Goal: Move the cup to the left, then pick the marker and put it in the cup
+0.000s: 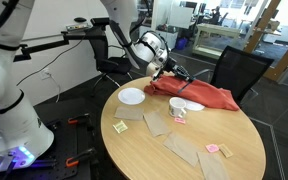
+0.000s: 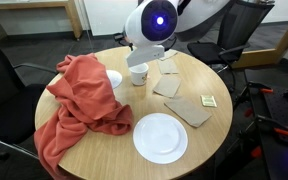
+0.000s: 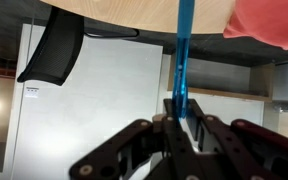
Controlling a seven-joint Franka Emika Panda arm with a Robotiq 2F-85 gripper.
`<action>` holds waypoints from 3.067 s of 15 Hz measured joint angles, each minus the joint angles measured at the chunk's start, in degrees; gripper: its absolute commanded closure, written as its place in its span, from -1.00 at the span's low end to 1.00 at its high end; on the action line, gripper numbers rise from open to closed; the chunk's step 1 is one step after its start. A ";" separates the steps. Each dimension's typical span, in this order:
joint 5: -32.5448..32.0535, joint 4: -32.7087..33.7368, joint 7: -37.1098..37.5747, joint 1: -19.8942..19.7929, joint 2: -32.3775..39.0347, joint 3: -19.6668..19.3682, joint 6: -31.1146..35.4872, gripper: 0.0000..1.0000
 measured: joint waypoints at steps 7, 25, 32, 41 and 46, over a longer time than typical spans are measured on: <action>0.00 0.00 0.00 -2.17 0.35 1.96 -0.42 0.91; 2.15 0.86 -0.31 -3.77 3.85 2.64 -0.67 0.91; 3.68 2.33 -0.96 -3.86 6.30 2.64 -0.67 0.91; 5.12 2.95 -1.54 -3.94 8.17 2.66 -0.67 -0.71; 5.58 3.53 -1.53 -4.12 7.47 2.66 -0.67 -1.00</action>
